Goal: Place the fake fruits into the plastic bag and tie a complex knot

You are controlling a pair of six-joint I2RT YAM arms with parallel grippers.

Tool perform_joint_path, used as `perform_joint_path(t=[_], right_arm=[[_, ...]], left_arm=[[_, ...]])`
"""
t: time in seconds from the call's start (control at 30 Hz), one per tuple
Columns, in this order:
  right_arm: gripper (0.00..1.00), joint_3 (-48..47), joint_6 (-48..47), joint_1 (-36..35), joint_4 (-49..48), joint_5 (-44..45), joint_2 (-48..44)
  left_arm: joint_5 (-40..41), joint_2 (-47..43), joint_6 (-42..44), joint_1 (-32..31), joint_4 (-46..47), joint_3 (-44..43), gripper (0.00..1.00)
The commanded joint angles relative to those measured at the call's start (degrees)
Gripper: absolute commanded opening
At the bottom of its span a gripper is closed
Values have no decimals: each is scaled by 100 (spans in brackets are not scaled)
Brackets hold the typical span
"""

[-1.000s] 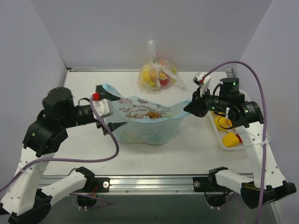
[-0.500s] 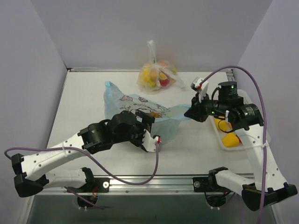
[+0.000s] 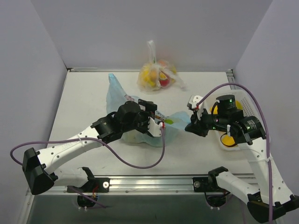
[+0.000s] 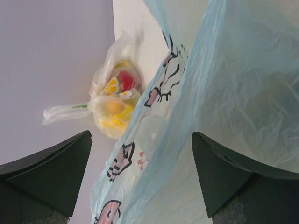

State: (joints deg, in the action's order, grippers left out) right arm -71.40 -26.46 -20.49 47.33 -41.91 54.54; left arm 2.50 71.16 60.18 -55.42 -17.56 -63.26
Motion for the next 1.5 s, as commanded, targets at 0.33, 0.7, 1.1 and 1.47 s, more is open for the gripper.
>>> perform_joint_path(t=[0.33, 0.7, 1.1, 1.47], right_arm=[[0, 346, -1361, -561, 479, 306, -216], [0, 495, -2170, -948, 821, 552, -383], [22, 513, -2444, -1018, 655, 877, -524], [100, 1346, -2134, 1079, -935, 62, -1499]], left_arm=[[-1480, 232, -288, 215, -406, -537, 98], [-2060, 865, -112, 418, -1099, -1100, 97], [-2421, 1261, -120, 532, -2243, -1030, 7], [-3854, 566, -323, 1059, -2234, -837, 0]])
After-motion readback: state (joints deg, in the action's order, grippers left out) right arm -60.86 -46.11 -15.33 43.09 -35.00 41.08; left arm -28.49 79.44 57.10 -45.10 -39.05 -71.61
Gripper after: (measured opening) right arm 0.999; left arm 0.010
